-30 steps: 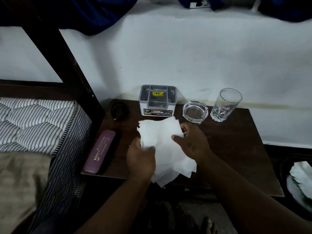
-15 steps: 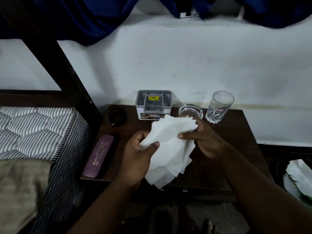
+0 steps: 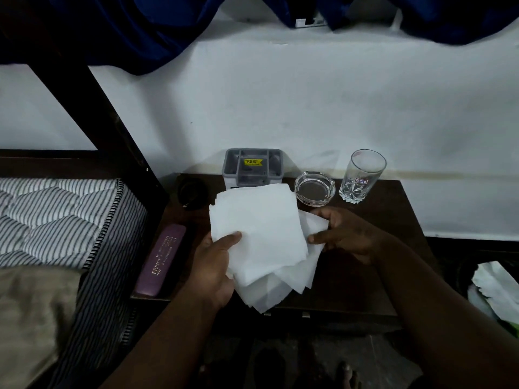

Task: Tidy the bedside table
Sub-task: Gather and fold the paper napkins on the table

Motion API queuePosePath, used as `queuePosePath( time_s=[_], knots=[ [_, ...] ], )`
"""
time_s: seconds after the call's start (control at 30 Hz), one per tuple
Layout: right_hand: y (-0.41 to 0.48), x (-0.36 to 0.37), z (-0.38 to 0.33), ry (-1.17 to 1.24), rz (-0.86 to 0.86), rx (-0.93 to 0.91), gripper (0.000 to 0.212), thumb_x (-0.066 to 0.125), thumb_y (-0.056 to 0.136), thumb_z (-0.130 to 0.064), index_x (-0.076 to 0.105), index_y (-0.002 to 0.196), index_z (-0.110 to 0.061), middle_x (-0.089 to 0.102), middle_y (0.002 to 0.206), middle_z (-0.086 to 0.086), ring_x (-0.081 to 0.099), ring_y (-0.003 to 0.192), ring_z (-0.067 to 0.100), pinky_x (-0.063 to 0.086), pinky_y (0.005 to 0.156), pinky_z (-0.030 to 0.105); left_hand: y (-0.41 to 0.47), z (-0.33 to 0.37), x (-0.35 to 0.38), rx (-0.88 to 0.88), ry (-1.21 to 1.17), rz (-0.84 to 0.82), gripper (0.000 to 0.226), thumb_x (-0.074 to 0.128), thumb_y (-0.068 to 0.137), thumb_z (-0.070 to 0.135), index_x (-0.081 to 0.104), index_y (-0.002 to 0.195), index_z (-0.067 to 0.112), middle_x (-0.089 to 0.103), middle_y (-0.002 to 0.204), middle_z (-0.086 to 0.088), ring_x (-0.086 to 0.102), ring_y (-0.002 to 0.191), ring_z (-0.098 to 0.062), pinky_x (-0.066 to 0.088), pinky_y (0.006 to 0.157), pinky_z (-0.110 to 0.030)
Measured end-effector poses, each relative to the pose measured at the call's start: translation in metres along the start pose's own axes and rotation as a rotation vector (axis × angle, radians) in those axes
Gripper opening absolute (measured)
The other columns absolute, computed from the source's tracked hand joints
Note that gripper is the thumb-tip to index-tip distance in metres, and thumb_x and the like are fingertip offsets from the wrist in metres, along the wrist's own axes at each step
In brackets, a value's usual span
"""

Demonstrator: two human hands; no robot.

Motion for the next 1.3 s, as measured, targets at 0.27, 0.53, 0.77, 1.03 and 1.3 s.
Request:
queuePosePath(
  time_s=[0.27, 0.53, 0.77, 1.03, 1.3],
  knots=[
    [-0.006, -0.016, -0.003, -0.014, 0.231, 0.012, 0.022, 0.074, 0.082, 0.004, 0.074, 0.098, -0.011, 0.078, 0.092, 0.012, 0.071, 0.081, 0.025, 0.055, 0.069, 0.035, 0.005, -0.011, -0.008, -0.037, 0.031, 0.108, 0.036, 0.062, 0.092, -0.004, 0.068, 0.126, 0.008, 0.076, 0.119, -0.014, 0.072, 0.103, -0.034, 0.06, 0.075, -0.04],
    [-0.05, -0.06, -0.041, 0.405, 0.497, -0.127, 0.024, 0.068, 0.079, 0.003, 0.074, 0.1, -0.006, 0.074, 0.099, 0.02, 0.07, 0.093, 0.037, 0.057, 0.08, 0.045, 0.002, -0.019, -0.013, -0.112, 0.127, 0.045, 0.034, 0.06, 0.09, -0.008, 0.067, 0.121, 0.007, 0.075, 0.112, -0.016, 0.072, 0.092, -0.033, 0.059, 0.067, -0.039],
    [-0.037, -0.018, -0.055, 0.38, 0.3, 0.013, 0.019, 0.067, 0.084, -0.005, 0.074, 0.1, 0.0, 0.076, 0.08, 0.016, 0.074, 0.062, 0.028, 0.061, 0.056, 0.034, 0.0, -0.019, -0.009, -0.15, 0.153, 0.044, 0.028, 0.058, 0.095, 0.0, 0.068, 0.121, 0.004, 0.076, 0.101, -0.015, 0.072, 0.087, -0.034, 0.059, 0.078, -0.044],
    [0.017, 0.05, -0.031, 0.139, 0.151, 0.052, 0.011, 0.072, 0.079, 0.001, 0.072, 0.09, -0.002, 0.075, 0.086, 0.023, 0.072, 0.066, 0.029, 0.059, 0.068, 0.038, 0.002, -0.016, -0.004, -0.223, 0.02, 0.012, 0.073, 0.028, 0.099, 0.071, 0.062, 0.136, 0.018, 0.07, 0.131, -0.011, 0.066, 0.122, -0.034, 0.052, 0.099, -0.045],
    [0.029, 0.061, -0.022, -0.042, 0.198, 0.03, 0.015, 0.068, 0.085, 0.002, 0.072, 0.086, -0.013, 0.076, 0.088, 0.018, 0.069, 0.071, 0.028, 0.056, 0.068, 0.034, 0.003, -0.025, -0.002, -0.072, 0.237, 0.026, 0.024, 0.072, 0.094, 0.014, 0.072, 0.118, 0.01, 0.08, 0.107, -0.01, 0.078, 0.095, -0.028, 0.064, 0.074, -0.036]
  ],
)
Point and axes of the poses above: each hand's wrist, its own y-axis towards the middle knuckle, its own x-axis out of the palm, z = x × y, the point moved 3 cm from there along y, towards the middle knuckle
